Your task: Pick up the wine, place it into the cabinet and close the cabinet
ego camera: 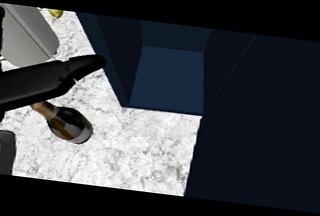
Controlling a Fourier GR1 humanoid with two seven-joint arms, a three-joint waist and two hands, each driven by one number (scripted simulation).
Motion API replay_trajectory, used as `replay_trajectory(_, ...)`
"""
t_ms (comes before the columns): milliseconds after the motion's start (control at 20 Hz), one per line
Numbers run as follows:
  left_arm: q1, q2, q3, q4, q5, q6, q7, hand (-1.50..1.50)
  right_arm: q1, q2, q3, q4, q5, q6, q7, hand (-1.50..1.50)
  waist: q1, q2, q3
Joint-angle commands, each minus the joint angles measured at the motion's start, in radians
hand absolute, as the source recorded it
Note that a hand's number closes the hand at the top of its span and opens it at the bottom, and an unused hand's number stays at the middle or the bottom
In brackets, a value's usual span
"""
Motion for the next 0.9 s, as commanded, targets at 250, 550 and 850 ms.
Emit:
replay_trajectory(250,0.123,0.087,0.126,-0.111,0.127,-0.094,0.04,-1.5,0.002,-0.029,-0.032,-0.22,-0.06,-0.02,0.116,-1.5,0.007,0.001,0.0)
replay_trajectory(550,0.324,0.025,0.096,-0.099,0.16,-0.035,-0.118,-1.5,0.09,-0.049,-0.03,-0.225,-0.08,0.023,0.032,-1.5,-0.005,0.002,0.0)
replay_trajectory(850,0.359,0.042,0.166,-0.06,0.256,-0.045,-0.188,-1.5,0.06,-0.031,0.002,-0.269,-0.046,-0.023,0.104,-1.5,-0.005,0.002,-0.001)
